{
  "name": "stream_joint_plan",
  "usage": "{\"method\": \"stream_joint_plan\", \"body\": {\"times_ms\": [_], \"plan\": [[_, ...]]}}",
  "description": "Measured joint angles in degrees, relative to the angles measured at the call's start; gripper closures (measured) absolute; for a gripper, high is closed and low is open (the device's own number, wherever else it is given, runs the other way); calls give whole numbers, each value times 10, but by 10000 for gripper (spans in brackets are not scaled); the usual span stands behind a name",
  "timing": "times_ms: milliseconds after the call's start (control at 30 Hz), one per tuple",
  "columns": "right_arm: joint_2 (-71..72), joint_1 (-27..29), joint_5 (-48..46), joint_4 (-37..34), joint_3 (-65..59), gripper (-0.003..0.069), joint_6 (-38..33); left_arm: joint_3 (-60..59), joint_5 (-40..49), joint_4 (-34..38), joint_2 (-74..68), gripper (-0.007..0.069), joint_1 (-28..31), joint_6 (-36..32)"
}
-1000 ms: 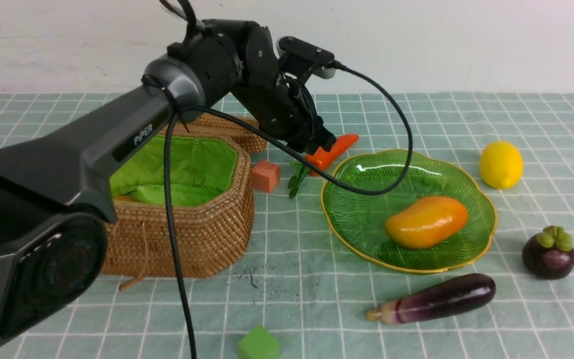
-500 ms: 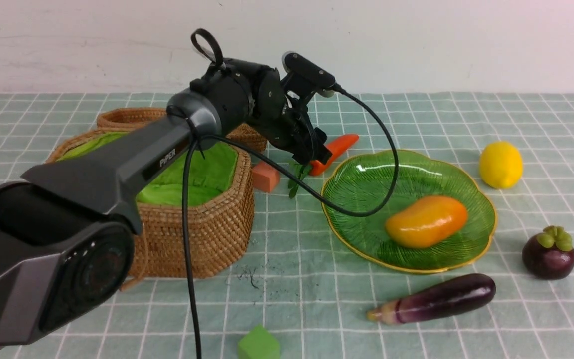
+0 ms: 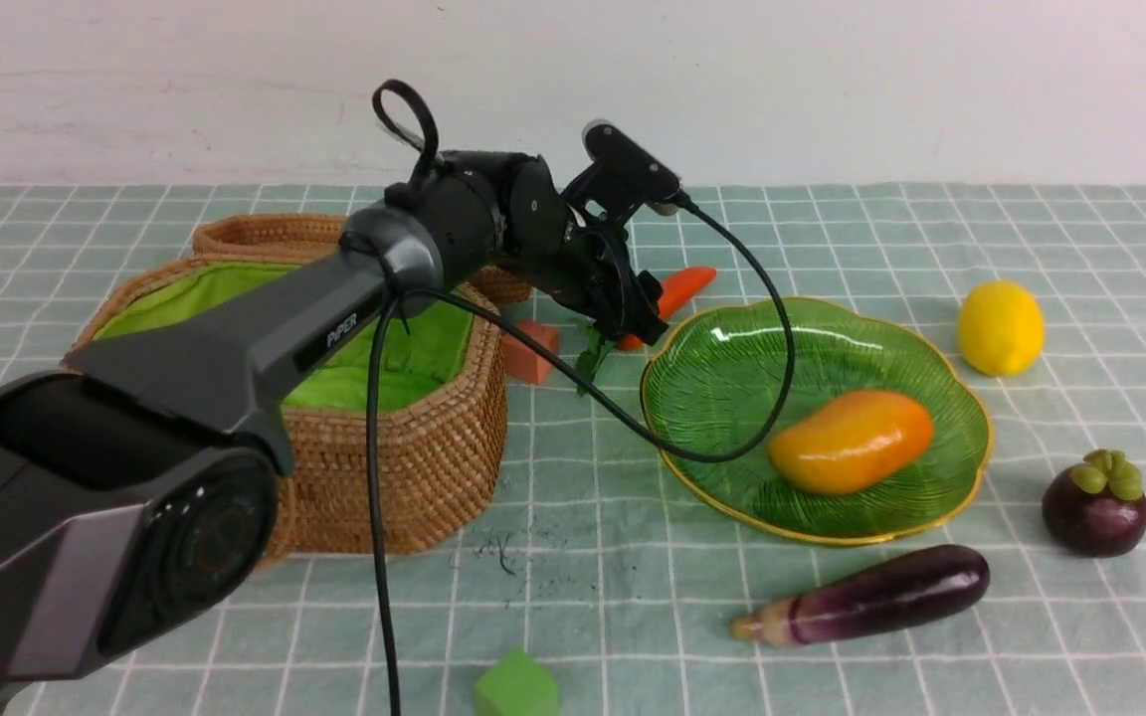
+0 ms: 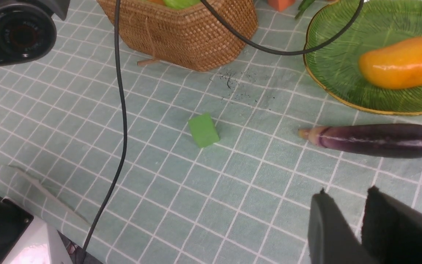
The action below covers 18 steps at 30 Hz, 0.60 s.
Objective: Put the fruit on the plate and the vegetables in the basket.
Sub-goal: Use the left arm to grab a carrot and put it into the left basket
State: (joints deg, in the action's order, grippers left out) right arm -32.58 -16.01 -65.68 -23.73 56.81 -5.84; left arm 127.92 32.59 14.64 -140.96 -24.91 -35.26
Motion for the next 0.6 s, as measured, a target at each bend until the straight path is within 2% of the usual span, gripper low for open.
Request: {"method": "stream_joint_plan", "body": {"times_ms": [267,600], "plan": [[0,0,-3,0,0,498,10,1,-4,79,-15,153,9,-77],[0,0,-15,0,0,498,13,1,-3,83,-18,153,10,-98]]}}
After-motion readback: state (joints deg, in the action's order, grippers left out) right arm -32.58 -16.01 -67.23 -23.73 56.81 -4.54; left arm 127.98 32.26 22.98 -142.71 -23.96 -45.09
